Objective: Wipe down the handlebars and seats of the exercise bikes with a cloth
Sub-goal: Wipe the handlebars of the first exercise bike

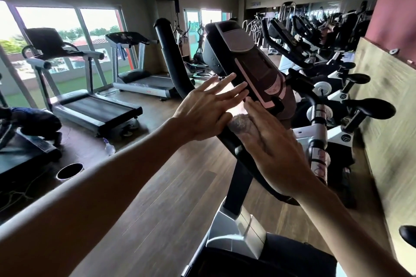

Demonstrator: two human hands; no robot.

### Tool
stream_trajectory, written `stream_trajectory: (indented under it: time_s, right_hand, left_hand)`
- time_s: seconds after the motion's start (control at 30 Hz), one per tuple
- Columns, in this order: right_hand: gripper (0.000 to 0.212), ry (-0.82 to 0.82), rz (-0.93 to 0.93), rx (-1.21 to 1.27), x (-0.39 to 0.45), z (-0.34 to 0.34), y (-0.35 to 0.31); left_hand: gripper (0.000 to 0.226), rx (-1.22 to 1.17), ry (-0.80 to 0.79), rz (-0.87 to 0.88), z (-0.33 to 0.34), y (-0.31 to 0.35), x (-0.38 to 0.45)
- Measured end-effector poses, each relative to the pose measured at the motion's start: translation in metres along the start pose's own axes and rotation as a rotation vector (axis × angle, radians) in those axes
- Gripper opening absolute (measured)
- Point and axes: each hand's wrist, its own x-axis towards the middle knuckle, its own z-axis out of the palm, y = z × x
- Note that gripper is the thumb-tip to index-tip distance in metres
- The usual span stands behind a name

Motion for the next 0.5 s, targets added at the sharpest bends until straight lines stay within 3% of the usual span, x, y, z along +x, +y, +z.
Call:
stream_trajectory:
  time_s: [0.17,0.37,0.5]
  right_hand:
    - [0.065,-0.006,-0.056,0.039,-0.034,-0.009,0.018]
    - [0.077,-0.034,0.03,-0.017,0.016,-0.004,0.013]
    - [0.059,-0.013,-0.113,-0.054,-0.001,-0.001,-0.002]
  left_hand:
    - [0.069,-0.013,-0.011,-0.029,0.001,0.005,-0.001]
    - [0.067,-0.034,0.0,-0.048,-0.002,0.009,-0.003]
    - [0.06,-0.058,0.035,-0.041,-0.001,0.008,-0.003]
